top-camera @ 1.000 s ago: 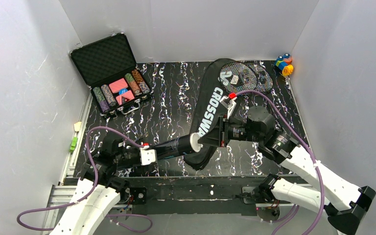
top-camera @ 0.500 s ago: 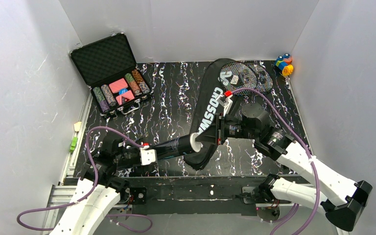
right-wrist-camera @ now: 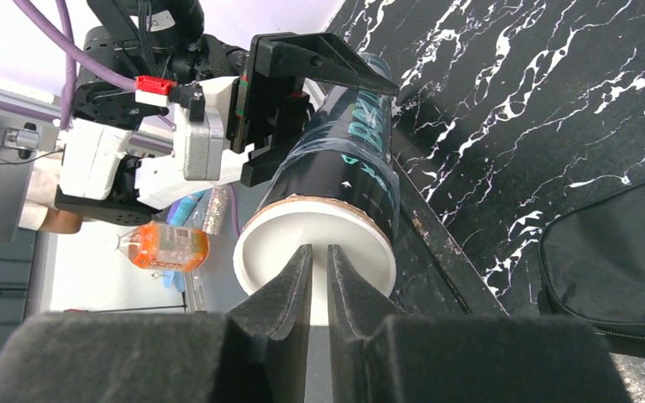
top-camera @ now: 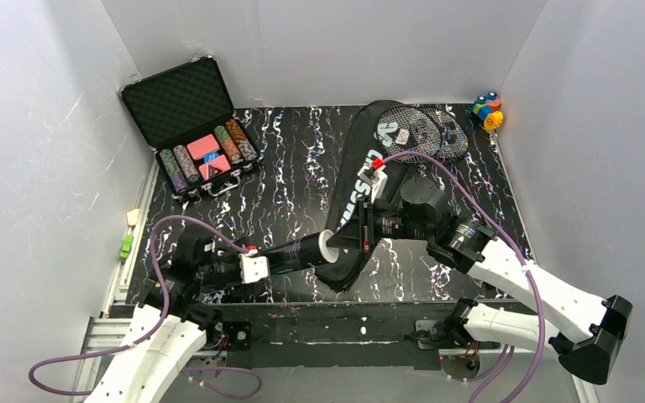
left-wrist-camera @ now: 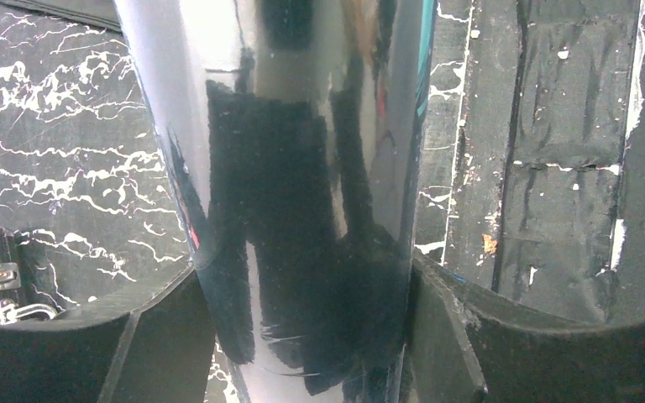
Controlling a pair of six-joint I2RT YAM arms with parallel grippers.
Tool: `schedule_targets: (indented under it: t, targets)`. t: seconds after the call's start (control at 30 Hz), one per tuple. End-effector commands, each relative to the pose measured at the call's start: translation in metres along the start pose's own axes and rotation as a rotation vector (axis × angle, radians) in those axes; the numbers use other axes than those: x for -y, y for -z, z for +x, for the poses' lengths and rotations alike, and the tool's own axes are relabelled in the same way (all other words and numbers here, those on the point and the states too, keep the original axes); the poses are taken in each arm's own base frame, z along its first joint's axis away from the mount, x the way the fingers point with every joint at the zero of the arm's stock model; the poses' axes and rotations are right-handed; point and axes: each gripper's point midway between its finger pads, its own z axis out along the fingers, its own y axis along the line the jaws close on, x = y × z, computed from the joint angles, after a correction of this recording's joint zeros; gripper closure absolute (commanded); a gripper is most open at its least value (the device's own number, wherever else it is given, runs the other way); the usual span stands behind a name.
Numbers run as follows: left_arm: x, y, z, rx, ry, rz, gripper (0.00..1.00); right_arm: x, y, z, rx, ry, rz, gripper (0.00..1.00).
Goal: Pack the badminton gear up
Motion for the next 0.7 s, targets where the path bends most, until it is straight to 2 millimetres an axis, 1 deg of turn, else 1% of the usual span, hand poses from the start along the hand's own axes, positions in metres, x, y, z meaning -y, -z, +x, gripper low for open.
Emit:
schedule_targets:
  t: [0.0,0.17,0.37,0.53,0.67]
  targets:
    - [-0.014,0.005,-0.032,0.103,-0.105,-0.022,0.86,-0.004,-0.001,-0.006,0.002,0.035,0.023,0.82]
    - [-0.012,0.004,-0.032,0.106,-0.121,-0.013,0.88,0.002,0.001,-0.004,-0.009,0.043,0.101,0.82]
    - [-0.006,0.005,-0.034,0.123,-0.182,0.017,0.92,0.003,-0.005,0.002,-0.031,0.045,0.106,0.83]
    - [-0.006,0.005,-0.036,0.132,-0.219,0.019,0.92,0.005,-0.011,0.009,-0.055,0.045,0.109,0.86]
    - [-0.006,0.006,-0.038,0.136,-0.235,0.023,0.92,0.009,-0.013,0.011,-0.046,0.039,0.121,0.87]
